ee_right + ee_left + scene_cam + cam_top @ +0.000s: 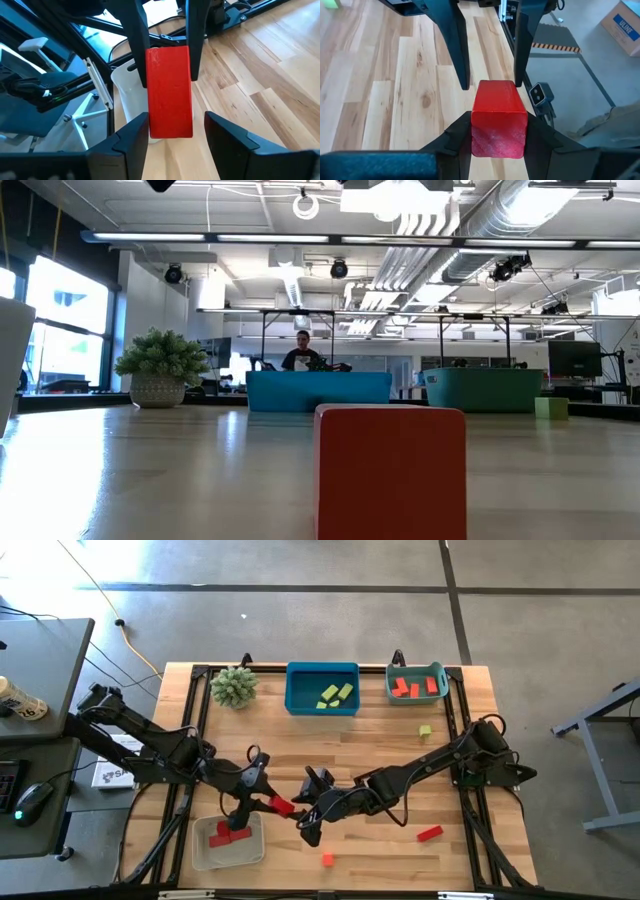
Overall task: Sort & place blocks by color
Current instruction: Put the red block into the gray bin
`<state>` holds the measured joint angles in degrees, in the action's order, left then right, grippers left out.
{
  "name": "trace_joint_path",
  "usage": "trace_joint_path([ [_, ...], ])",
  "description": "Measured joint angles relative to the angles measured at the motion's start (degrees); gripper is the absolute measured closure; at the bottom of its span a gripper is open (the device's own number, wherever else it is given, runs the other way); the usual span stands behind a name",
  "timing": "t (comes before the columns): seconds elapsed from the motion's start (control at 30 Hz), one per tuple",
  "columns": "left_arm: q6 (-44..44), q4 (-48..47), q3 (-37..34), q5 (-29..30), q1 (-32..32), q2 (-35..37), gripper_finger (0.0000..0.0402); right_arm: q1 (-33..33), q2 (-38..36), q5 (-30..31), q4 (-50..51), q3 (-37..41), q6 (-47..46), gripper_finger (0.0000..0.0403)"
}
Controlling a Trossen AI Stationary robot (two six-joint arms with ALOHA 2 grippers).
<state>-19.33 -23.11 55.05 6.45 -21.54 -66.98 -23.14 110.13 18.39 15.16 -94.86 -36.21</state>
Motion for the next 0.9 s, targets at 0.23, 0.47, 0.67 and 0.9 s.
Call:
trace_joint_path([
  [0.23, -1.1, 0.0, 0.0, 0.4, -0.3, 0.0, 0.0295, 0.0, 0.0, -0.5, 0.0, 0.0, -0.7, 0.0224],
  [0.47, -1.7, 0.0, 0.0, 0.3, -0.3, 0.0, 0.0295, 0.0, 0.0, -4.9, -0.1, 0.0, -2.8, 0.0224],
  [0.67, -1.7, -0.7, 0.0, 0.3, -0.4, 0.0, 0.0295, 0.0, 0.0, -4.5, -0.2, 0.0, -2.8, 0.0224],
  [0.9, -4.7, -6.7, 0.0, 0.1, -3.2, 0.0, 0.0295, -0.1, 0.0, -4.9, -0.2, 0.0, -4.9, 0.0224],
])
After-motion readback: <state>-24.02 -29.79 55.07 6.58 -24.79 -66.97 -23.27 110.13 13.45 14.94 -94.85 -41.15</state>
